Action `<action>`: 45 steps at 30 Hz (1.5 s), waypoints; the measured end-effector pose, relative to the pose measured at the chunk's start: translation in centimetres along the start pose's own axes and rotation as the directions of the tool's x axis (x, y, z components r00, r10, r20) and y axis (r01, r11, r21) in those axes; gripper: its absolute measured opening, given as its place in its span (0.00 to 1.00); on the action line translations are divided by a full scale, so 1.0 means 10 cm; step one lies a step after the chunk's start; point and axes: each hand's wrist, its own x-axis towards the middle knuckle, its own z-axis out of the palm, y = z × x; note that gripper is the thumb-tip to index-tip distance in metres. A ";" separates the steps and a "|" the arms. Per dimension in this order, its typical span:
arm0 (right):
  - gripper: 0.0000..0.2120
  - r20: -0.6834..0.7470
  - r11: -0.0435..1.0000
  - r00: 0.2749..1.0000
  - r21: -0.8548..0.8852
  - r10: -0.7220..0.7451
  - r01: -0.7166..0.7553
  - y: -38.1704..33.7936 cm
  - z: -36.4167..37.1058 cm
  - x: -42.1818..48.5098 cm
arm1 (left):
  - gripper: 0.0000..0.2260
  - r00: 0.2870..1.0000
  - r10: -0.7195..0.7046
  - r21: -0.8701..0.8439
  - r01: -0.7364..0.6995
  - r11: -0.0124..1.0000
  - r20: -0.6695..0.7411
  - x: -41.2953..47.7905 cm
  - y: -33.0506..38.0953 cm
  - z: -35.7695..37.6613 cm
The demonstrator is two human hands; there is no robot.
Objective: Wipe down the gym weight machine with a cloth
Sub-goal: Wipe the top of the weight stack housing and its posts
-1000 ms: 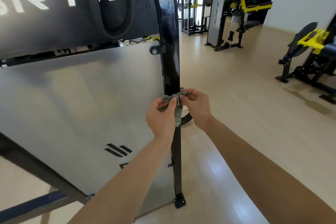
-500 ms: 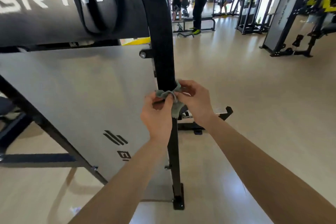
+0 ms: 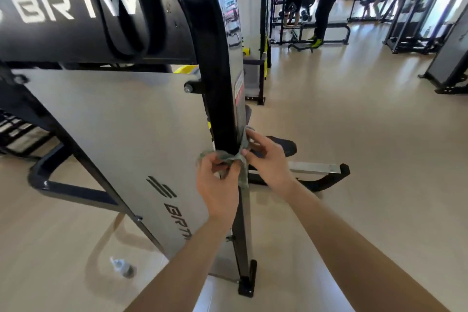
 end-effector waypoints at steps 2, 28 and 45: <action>0.28 0.025 0.998 0.998 0.001 0.059 -0.059 0.17 0.03 -0.10 | 0.10 0.997 -0.074 0.018 0.074 0.997 0.010 -0.10 -0.22 0.00; 0.22 -0.170 0.992 0.984 -0.097 0.057 -0.075 0.41 0.38 -0.49 | 0.08 0.975 -0.223 -0.096 0.221 0.970 -0.011 0.05 -0.25 -0.06; 0.11 -0.189 0.956 0.955 -0.142 0.229 -0.258 0.53 0.38 -0.69 | 0.08 0.845 -0.501 -0.058 0.519 0.853 0.188 -0.22 -0.49 -0.18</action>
